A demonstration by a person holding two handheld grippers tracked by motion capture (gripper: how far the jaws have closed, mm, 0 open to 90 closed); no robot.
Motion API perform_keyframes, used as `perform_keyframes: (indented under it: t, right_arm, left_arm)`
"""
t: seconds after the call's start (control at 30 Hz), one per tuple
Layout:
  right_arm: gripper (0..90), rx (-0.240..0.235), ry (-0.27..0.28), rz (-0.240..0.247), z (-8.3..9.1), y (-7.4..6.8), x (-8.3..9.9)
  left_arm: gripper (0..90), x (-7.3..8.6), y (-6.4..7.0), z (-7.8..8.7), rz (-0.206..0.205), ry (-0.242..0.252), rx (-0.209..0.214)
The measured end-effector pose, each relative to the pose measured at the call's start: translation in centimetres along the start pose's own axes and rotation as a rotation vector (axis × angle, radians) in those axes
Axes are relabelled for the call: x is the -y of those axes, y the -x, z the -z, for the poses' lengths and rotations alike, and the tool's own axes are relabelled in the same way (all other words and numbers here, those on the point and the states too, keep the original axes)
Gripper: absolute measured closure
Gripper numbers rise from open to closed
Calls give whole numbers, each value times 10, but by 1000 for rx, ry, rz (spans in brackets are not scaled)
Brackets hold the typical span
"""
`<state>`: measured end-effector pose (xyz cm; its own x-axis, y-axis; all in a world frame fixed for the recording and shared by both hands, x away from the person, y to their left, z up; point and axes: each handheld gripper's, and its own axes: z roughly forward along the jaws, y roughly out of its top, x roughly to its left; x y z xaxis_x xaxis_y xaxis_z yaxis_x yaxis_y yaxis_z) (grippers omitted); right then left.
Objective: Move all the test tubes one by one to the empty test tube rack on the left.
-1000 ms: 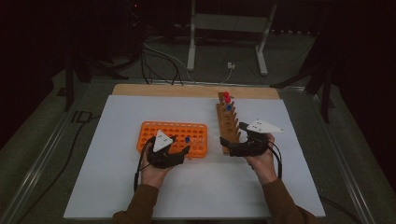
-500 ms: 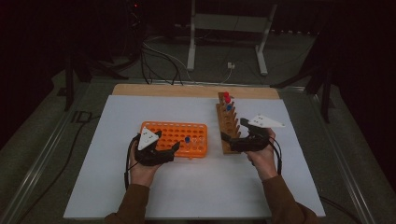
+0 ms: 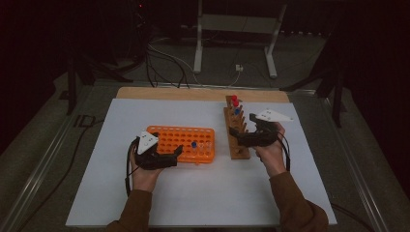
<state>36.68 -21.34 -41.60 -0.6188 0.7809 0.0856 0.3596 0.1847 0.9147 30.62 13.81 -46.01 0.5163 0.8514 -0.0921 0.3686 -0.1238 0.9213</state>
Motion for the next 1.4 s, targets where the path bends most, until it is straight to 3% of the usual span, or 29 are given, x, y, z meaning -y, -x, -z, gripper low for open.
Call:
perform_keyframes:
  t: [0.2, 0.63, 0.97, 1.1, 1.2, 1.4]
  right_arm:
    - [8, 16, -16, 15, -11, 2, -7]
    - [10, 37, -29, -5, -29, 11, -14]
    - [88, 95, -57, -36, -44, 26, -11]
    - [177, 116, -77, -48, -49, 32, -8]
    - [365, 115, -97, -50, -54, 35, -5]
    - [574, 142, -132, -48, -65, 38, 1]
  left_arm:
    - [4, 0, -1, 1, 10, 4, 0]
    - [4, 2, -4, -1, 27, -6, 0]
    - [4, 3, -4, -3, 35, -19, 4]
    - [4, 4, -4, -3, 41, -22, 6]
    - [4, 4, -4, -4, 42, -24, 10]
    - [4, 4, -3, -4, 43, -25, 17]
